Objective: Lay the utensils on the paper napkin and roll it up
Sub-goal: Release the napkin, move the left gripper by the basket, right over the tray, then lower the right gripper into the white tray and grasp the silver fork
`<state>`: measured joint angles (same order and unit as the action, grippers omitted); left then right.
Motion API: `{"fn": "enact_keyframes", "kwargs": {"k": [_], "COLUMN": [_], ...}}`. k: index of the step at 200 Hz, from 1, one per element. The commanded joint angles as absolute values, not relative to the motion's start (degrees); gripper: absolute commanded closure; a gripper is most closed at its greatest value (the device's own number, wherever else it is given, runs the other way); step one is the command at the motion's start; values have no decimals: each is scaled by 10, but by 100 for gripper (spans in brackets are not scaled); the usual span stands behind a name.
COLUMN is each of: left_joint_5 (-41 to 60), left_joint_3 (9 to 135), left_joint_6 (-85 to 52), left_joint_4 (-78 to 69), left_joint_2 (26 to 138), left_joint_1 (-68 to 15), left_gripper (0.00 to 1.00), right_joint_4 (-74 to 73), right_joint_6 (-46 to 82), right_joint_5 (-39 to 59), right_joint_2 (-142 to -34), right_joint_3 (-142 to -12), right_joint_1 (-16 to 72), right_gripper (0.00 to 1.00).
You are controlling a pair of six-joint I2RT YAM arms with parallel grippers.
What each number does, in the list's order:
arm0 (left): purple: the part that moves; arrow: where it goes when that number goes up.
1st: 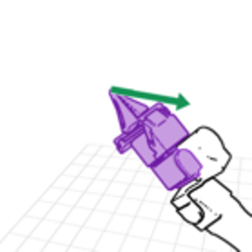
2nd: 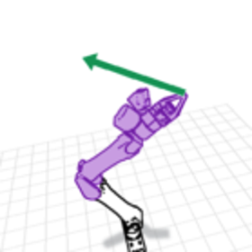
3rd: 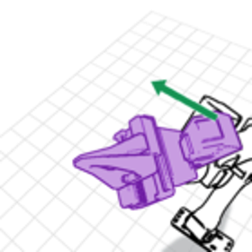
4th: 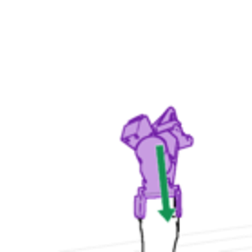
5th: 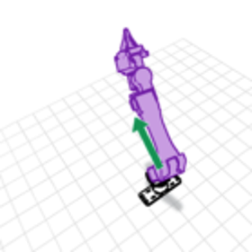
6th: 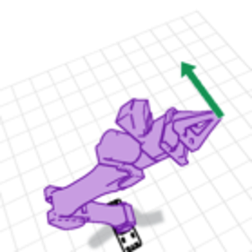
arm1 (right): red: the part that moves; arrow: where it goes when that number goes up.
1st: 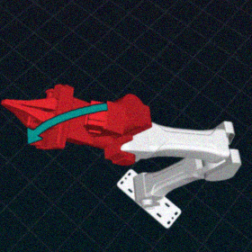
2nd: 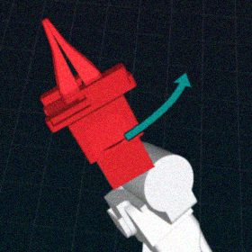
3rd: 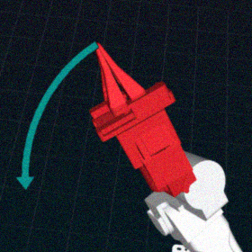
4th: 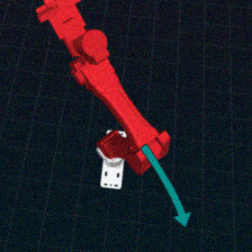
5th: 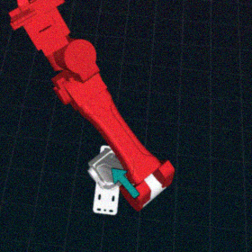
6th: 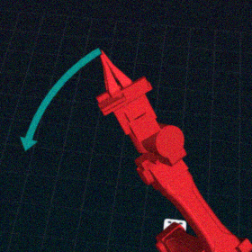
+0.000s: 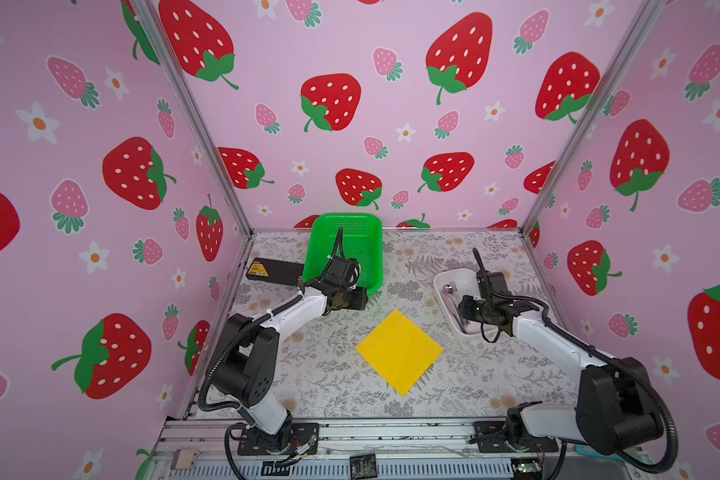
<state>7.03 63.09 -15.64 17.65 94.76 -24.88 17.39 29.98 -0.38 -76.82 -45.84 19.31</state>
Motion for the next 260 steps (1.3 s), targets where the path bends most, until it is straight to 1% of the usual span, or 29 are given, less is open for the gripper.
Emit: {"fn": "enact_keyframes", "kwargs": {"k": [1,13,33,44,65,84,103,120,152,160,164,192,231,260], "left_joint_5": [41,43,75,118,161,188,187,183,168,163,159,146,133,124], "left_joint_3": [635,629,615,603,567,534,523,523,548,558,561,571,571,569], "left_joint_6": [-146,-150,-150,-157,-188,-227,-254,-271,-285,-285,-285,-285,-278,-275], "left_joint_4": [191,194,180,169,136,102,92,84,82,89,92,97,112,117], "left_joint_2": [931,923,897,878,833,805,799,806,838,846,849,855,851,846], "left_joint_1": [-242,-239,-239,-240,-252,-275,-307,-336,-382,-389,-392,-402,-403,-403], "left_gripper": [46,46,46,45,45,43,41,40,38,37,36,33,32,32], "right_joint_4": [204,211,210,209,223,232,261,275,289,305,312,345,371,400], "right_joint_6": [270,262,253,246,229,204,185,168,150,143,141,128,108,104], "right_joint_5": [-28,-28,-26,-20,-15,0,-5,9,30,33,33,36,39,-27], "right_joint_2": [-780,-784,-787,-794,-822,-862,-911,-952,-1012,-1033,-1043,-1089,-1122,-1151], "right_joint_3": [-485,-490,-495,-499,-521,-548,-586,-615,-662,-682,-690,-729,-751,-757], "right_joint_1": [176,170,161,155,146,141,139,139,138,139,138,139,139,138], "right_gripper": [63,63,62,60,60,62,67,71,72,76,77,79,79,83]}}
